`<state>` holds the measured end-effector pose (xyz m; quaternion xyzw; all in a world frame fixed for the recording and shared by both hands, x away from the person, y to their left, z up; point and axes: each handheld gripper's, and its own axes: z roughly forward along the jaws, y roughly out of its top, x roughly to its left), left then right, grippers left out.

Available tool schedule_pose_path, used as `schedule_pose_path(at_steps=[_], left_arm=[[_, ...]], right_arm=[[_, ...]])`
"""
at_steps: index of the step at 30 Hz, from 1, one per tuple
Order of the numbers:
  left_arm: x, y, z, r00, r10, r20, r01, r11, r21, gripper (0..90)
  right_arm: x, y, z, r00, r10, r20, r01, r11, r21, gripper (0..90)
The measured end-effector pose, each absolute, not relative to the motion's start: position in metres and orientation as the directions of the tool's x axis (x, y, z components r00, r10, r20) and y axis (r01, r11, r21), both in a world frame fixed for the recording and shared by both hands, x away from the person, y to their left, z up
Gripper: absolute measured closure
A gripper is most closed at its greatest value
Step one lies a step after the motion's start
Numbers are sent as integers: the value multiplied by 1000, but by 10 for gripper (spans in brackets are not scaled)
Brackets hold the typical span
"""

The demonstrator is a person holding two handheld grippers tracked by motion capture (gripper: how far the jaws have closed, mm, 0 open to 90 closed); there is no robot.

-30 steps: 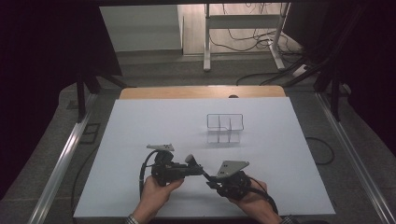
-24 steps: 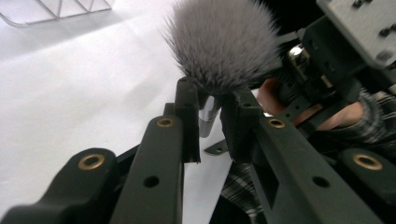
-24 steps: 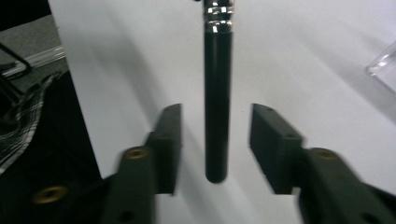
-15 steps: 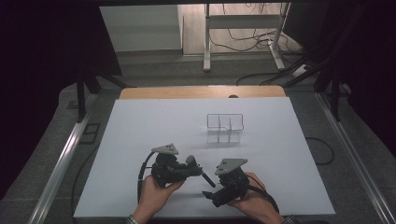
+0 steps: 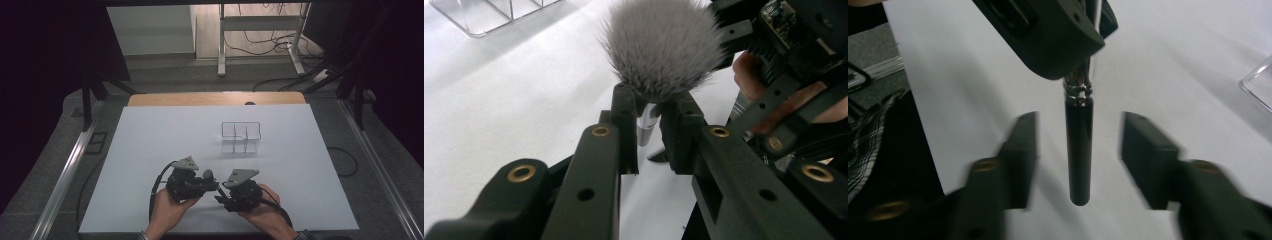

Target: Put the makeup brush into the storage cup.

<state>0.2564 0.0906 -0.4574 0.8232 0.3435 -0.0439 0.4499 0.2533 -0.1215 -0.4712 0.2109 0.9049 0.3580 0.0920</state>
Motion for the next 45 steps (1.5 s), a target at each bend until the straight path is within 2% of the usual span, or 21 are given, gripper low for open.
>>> schedule_pose_path(at_steps=[5,7,10,13,16,24,35,45], left_arm=[[257,89,-459,764,520,-381,604,-370,706,774],[257,88,-459,766,522,-375,601,-375,706,772],[258,89,-461,768,521,-371,594,-365,717,750],[258,91,-460,766,541,-347,585,-363,725,582],[257,91,-460,770,562,-301,563,-378,735,467],[254,93,-465,782,592,-197,522,-447,727,235],[251,100,-471,780,607,-150,512,-483,710,80],[249,109,-476,780,610,-140,513,-494,702,41]], right_arm=[[253,-121,-468,-898,439,-8,305,637,708,770],[253,-120,-468,-901,433,-15,299,646,703,786],[255,-120,-468,-900,435,5,313,641,701,789],[256,-123,-467,-900,436,20,324,635,701,789],[258,-125,-467,-899,437,25,326,632,703,789],[259,-129,-466,-897,442,21,325,625,710,788],[261,-136,-462,-893,448,30,327,604,727,788],[260,-141,-460,-893,448,52,333,579,744,788]])
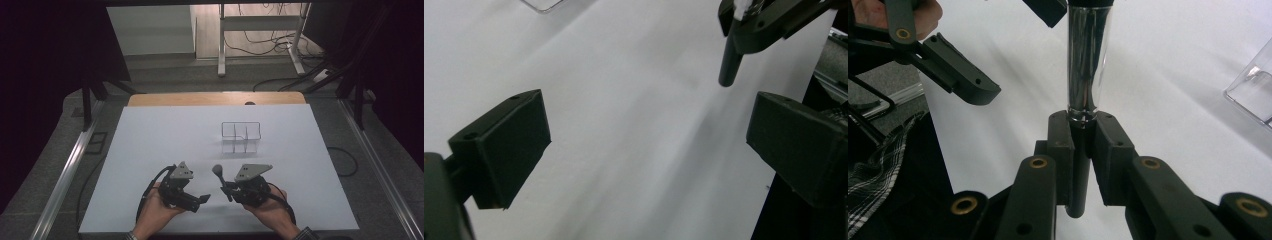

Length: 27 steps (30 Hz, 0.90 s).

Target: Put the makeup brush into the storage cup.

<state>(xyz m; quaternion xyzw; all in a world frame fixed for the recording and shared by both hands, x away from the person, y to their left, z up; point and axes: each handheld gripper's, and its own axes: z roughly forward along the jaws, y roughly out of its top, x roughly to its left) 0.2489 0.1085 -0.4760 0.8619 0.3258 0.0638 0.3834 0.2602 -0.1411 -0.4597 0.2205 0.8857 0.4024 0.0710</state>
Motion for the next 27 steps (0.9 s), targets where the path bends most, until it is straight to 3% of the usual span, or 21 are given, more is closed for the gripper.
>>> schedule_pose_path(at_steps=[6,15,27], left_arm=[[249,114,-476,778,614,-135,514,-498,698,28],[250,127,-474,761,618,-196,551,-457,698,23],[249,136,-477,756,634,-163,548,-477,687,15]], right_arm=[[261,-144,-458,-892,449,48,332,580,744,787],[262,-149,-457,-889,456,49,338,580,742,787],[266,-156,-454,-878,475,55,352,564,747,787]])
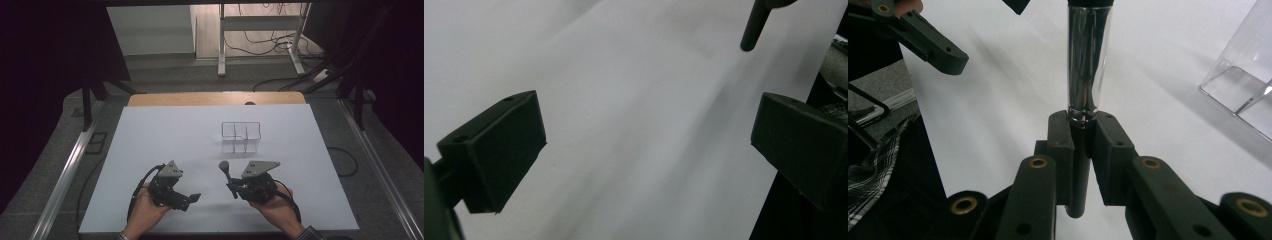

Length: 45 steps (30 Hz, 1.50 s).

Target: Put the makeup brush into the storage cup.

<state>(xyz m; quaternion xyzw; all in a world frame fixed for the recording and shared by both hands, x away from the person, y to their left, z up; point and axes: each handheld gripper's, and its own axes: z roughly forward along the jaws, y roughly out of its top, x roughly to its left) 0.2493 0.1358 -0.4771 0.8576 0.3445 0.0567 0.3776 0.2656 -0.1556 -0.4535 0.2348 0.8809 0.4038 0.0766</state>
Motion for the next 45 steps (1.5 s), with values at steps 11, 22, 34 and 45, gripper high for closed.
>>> schedule_pose_path(at_steps=[11,22,34,45], left_arm=[[245,147,-480,743,658,-124,546,-488,681,10],[242,163,-482,727,678,-110,546,-473,691,11],[234,184,-485,702,704,-111,561,-449,696,11],[228,200,-489,680,725,-110,576,-435,692,11]], right_arm=[[269,-165,-450,-872,487,47,350,554,756,787],[276,-176,-448,-854,515,74,377,515,770,786],[285,-189,-443,-828,555,77,394,477,786,786],[290,-194,-442,-816,573,72,395,463,794,786]])
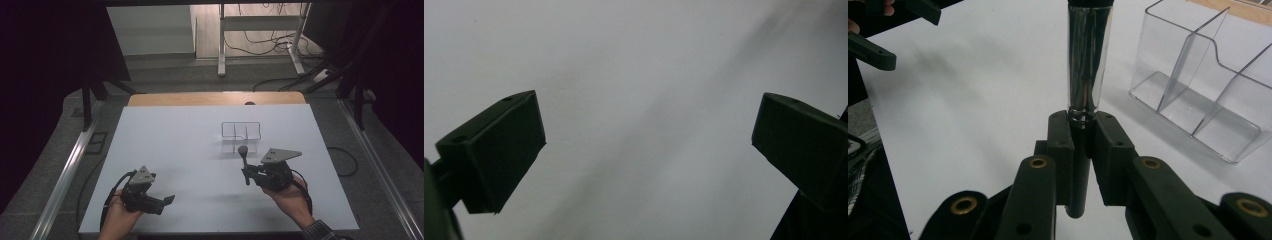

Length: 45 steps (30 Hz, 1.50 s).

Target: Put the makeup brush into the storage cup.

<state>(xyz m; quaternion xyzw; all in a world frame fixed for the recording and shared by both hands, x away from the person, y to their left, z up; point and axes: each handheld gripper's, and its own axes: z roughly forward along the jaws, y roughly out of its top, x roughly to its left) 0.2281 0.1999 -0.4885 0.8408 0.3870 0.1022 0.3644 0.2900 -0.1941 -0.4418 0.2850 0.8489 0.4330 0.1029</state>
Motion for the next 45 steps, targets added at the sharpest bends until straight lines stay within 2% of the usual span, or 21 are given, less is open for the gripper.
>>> schedule_pose_path(at_steps=[27,45], left_arm=[[217,232,-496,618,780,-99,611,-397,684,12],[212,239,-498,601,795,-80,621,-401,674,9]], right_arm=[[305,-203,-437,-793,607,53,390,438,810,787],[324,-215,-428,-768,636,71,399,390,830,787]])
